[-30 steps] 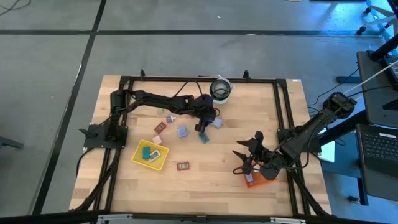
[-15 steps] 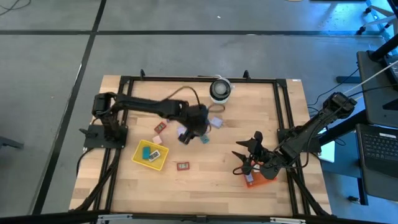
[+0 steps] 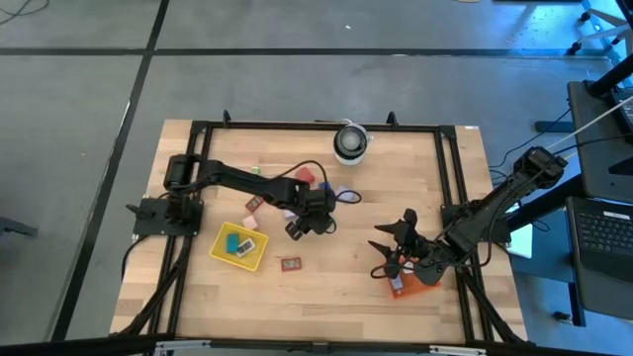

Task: Pick & Place Office items
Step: Put the light blue digital timer into the yellow bin

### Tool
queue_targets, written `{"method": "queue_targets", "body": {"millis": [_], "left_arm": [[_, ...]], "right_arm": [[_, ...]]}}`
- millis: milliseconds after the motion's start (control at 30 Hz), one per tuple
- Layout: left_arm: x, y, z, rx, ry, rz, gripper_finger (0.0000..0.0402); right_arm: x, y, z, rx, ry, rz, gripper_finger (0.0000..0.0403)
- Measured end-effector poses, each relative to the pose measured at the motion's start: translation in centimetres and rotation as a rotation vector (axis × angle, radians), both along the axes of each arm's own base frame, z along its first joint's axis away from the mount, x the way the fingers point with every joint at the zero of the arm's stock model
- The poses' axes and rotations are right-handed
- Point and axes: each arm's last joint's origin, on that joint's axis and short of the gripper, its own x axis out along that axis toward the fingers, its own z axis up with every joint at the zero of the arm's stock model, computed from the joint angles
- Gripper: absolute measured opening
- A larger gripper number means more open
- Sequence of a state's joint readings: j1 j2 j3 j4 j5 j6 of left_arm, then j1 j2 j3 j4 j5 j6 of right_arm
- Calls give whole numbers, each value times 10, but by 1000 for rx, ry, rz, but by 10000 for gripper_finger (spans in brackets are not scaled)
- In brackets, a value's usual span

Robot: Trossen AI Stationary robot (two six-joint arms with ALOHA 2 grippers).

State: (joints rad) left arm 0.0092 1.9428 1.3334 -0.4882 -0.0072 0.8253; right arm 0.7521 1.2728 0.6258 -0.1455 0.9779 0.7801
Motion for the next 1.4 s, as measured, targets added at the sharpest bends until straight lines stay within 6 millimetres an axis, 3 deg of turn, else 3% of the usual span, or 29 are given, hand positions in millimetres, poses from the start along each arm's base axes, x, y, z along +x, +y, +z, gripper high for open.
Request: {"method": "queue_targets", "body": {"millis": [367,667,1400], "left_arm": [[3,17,-7,-47,-4,63,233],[5,17,-23,-50,45,62,242],[10,21,-24,-117,6,41,242]], "right_arm": [[1,1,2,-9,-7,15,226],[1,1,2,-10,-9,17,226],[2,3,3,-4,-9,39,226]]}}
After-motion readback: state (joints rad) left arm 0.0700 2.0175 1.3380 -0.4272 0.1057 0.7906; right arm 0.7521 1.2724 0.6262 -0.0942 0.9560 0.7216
